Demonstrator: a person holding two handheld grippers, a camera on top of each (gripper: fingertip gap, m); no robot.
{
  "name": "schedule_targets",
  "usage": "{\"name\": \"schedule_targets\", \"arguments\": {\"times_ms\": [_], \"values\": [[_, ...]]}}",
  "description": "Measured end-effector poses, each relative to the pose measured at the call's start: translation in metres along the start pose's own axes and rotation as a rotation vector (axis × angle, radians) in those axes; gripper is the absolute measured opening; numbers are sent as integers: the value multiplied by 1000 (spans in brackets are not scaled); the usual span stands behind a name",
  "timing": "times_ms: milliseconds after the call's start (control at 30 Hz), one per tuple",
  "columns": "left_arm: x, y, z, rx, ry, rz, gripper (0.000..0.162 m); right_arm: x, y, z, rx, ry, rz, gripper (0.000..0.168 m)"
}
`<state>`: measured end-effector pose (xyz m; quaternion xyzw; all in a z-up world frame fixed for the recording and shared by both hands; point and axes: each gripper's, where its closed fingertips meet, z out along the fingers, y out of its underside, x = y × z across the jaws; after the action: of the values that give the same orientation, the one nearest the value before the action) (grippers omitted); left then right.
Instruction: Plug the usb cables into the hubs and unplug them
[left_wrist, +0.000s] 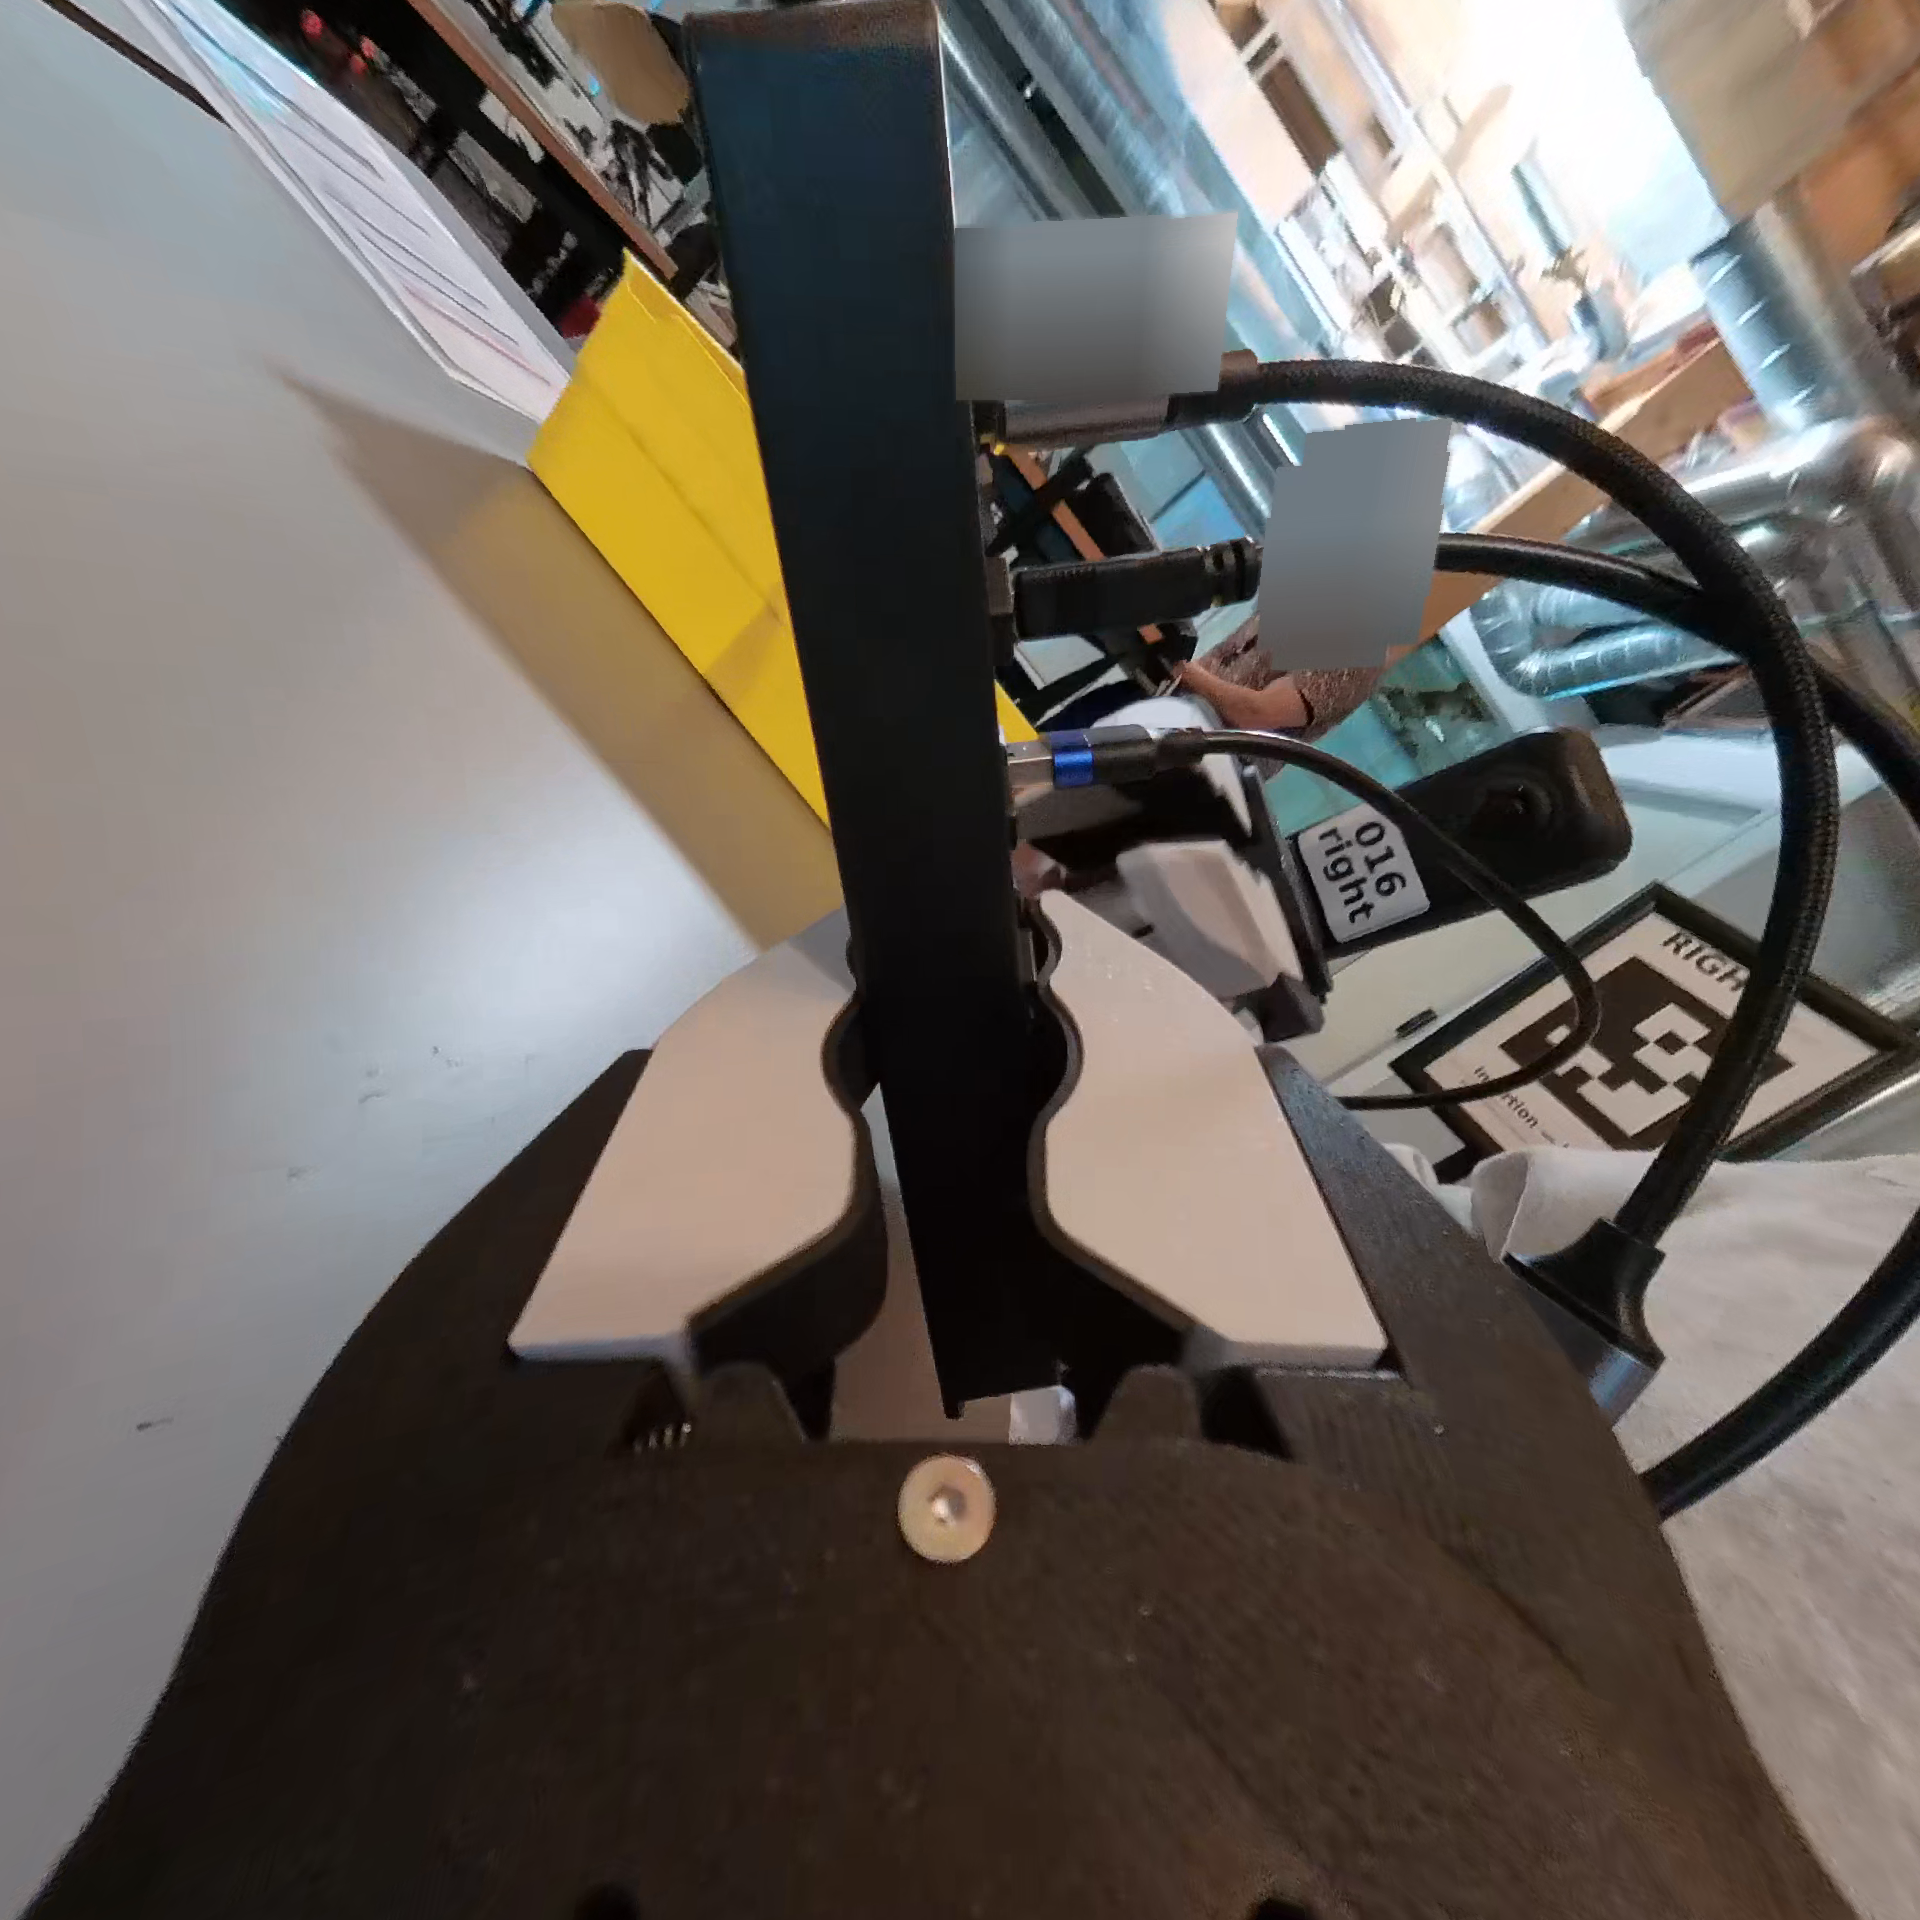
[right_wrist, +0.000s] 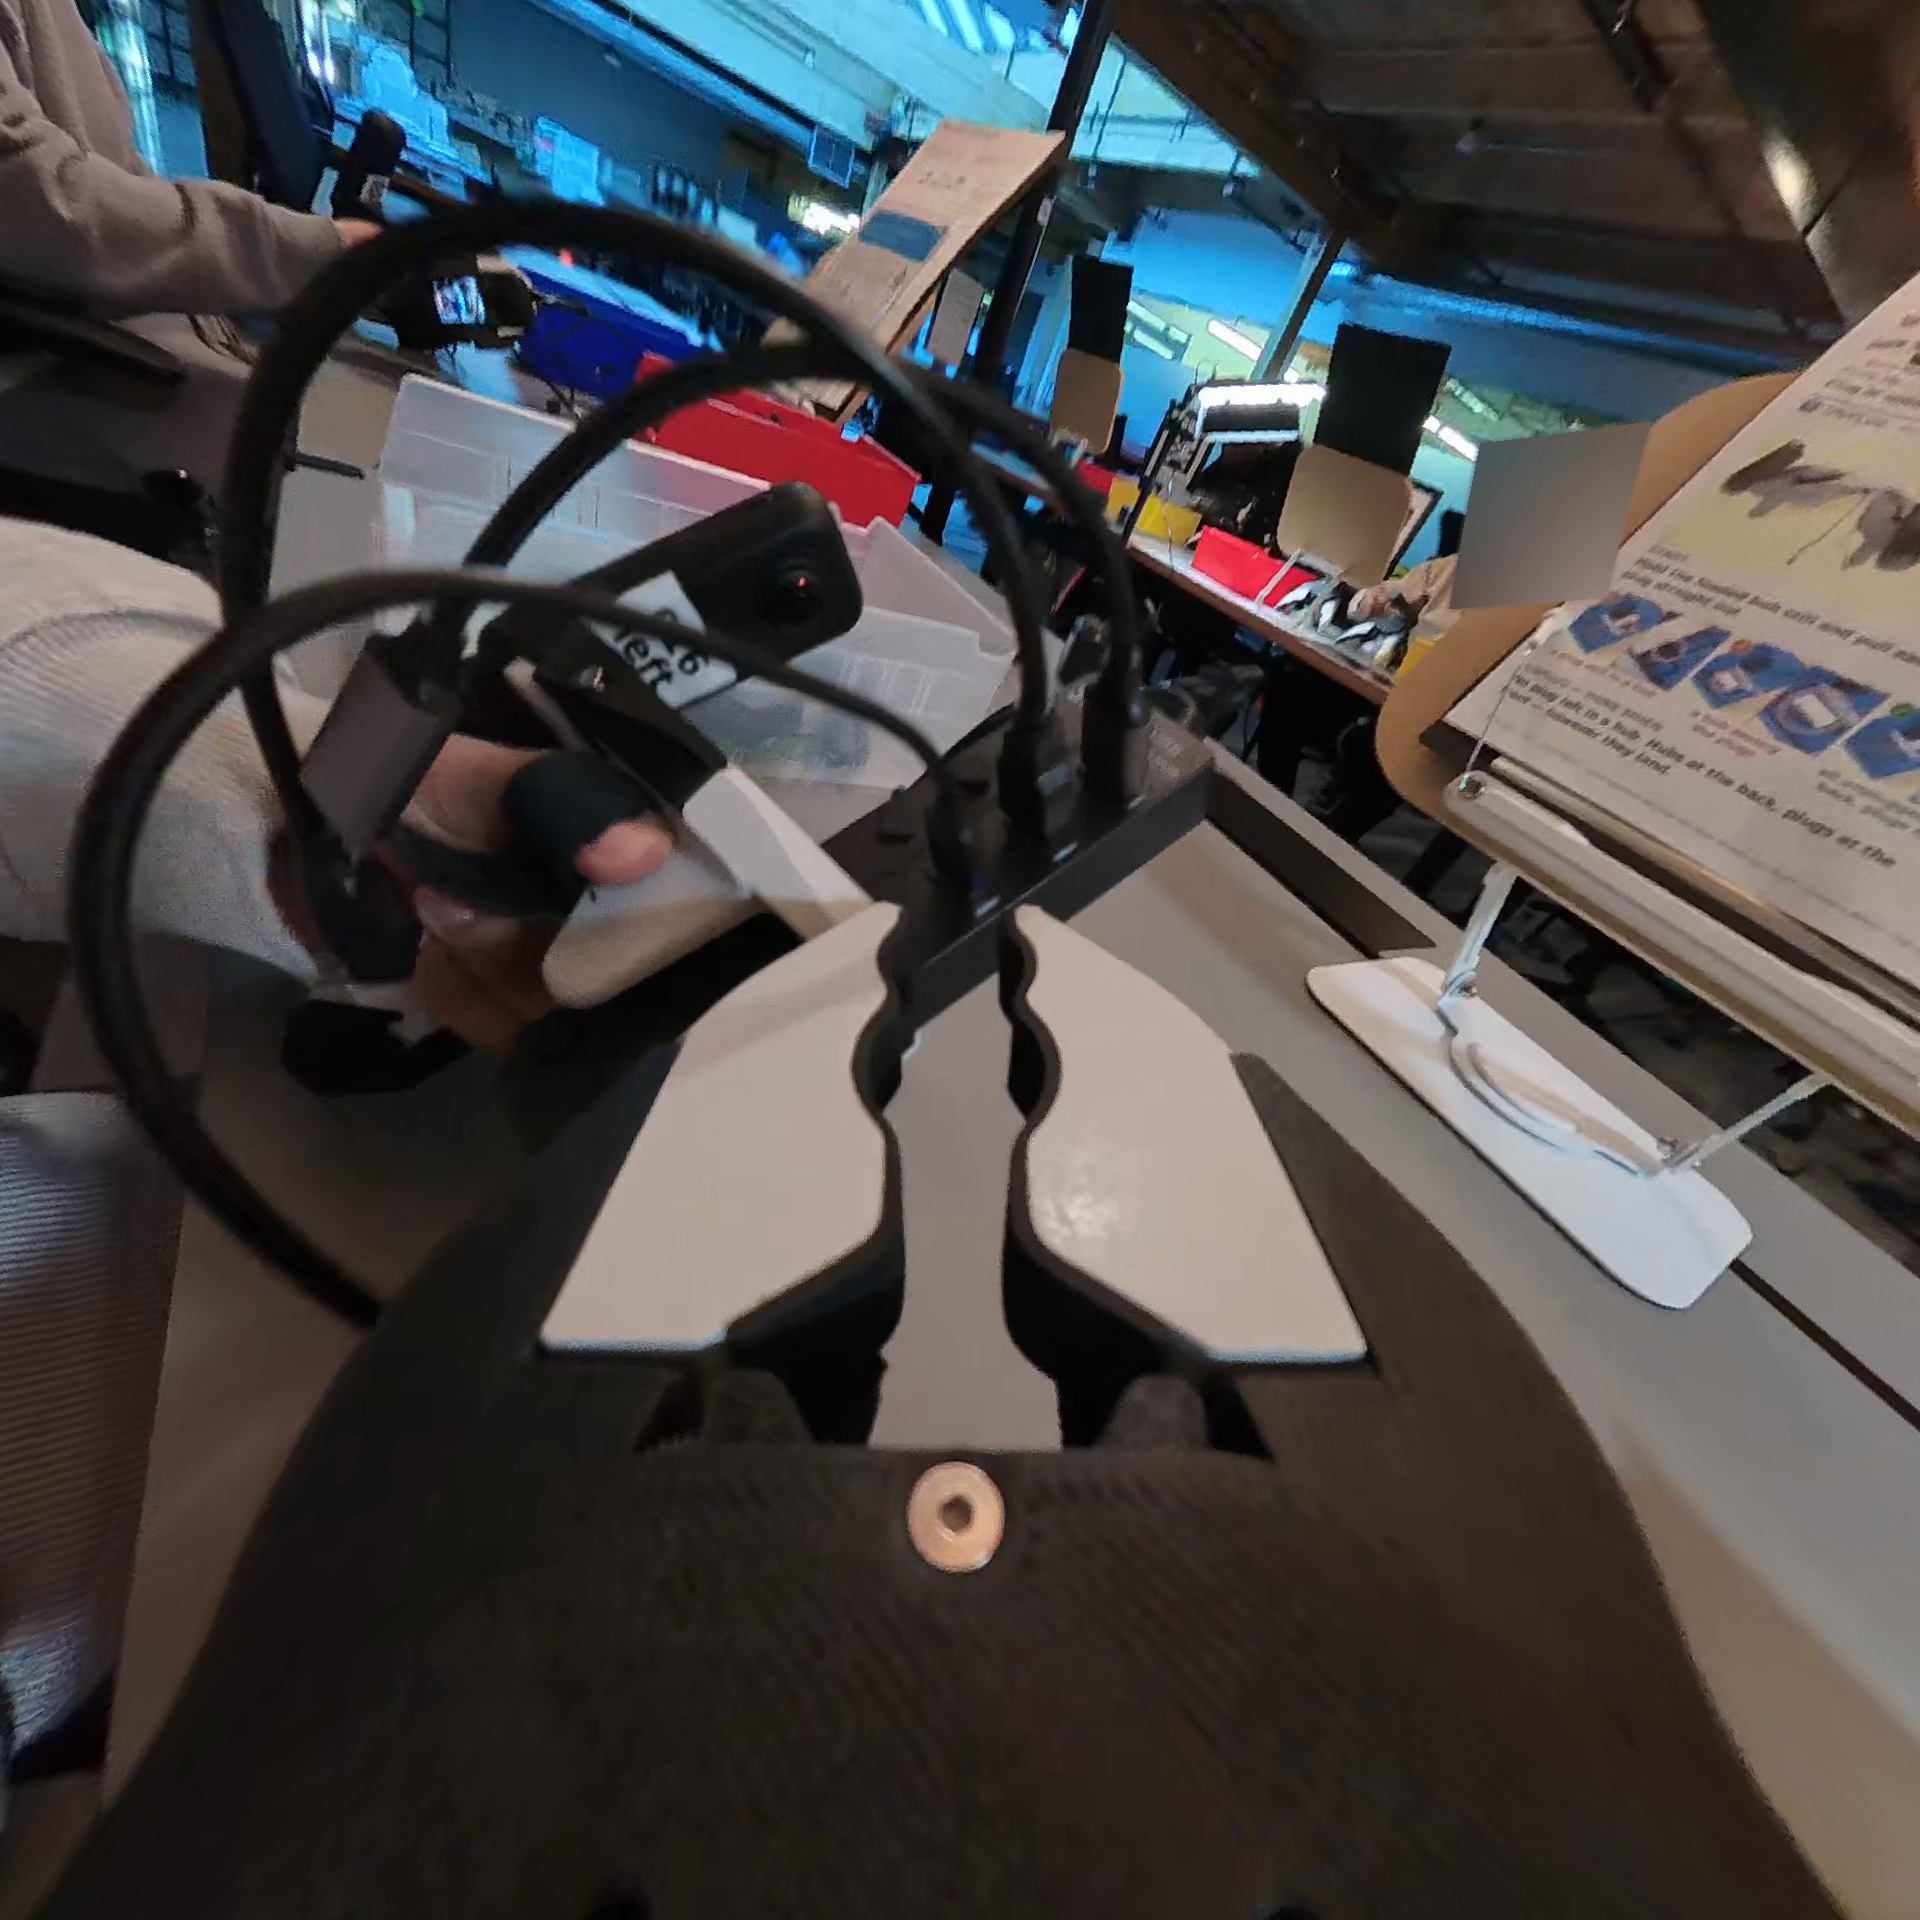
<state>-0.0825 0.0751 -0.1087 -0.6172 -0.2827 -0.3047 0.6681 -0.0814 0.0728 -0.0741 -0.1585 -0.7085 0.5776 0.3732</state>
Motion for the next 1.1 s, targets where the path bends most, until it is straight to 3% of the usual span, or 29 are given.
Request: {"name": "schedule_targets", "arguments": {"times_ms": [33, 167, 367, 633, 800, 1100], "values": [[1, 2, 1, -8, 0, 8, 26, 2, -5, -2, 24, 4, -3, 16], [-2, 6, 2, -31, -22, 35, 26, 2, -22, -11, 91, -5, -40, 13], [2, 14, 6, -79, -29, 103, 26, -11, -15, -2, 26, -26, -127, 16], [2, 19, 7, -110, -73, 221, 26, -15, -18, -3, 8, -13, -215, 3], [10, 15, 5, -91, -100, 390, 29, -19, -29, -6, 78, -29, -234, 4], [23, 14, 5, -63, -43, 421, 30, -24, -40, -9, 145, -36, -280, 4]]}}
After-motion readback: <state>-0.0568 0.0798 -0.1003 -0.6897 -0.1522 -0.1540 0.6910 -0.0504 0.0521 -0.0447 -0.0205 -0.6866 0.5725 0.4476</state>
